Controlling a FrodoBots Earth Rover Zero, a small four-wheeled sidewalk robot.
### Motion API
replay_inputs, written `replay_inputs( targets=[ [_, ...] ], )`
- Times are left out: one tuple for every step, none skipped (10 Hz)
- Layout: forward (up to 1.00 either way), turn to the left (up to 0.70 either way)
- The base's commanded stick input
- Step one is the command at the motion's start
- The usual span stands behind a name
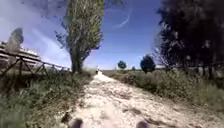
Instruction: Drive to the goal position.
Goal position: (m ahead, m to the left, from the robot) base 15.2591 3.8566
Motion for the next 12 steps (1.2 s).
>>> replay_inputs(
  targets=[
    [0.7, 0.0],
    [0.7, 0.0],
    [0.7, 0.0],
    [0.7, 0.0],
    [0.7, 0.0],
    [0.7, 0.0],
    [0.7, 0.0],
    [0.7, 0.0],
    [0.7, -0.1],
    [0.7, -0.34],
    [0.7, -0.02],
    [0.7, 0.0]
  ],
)
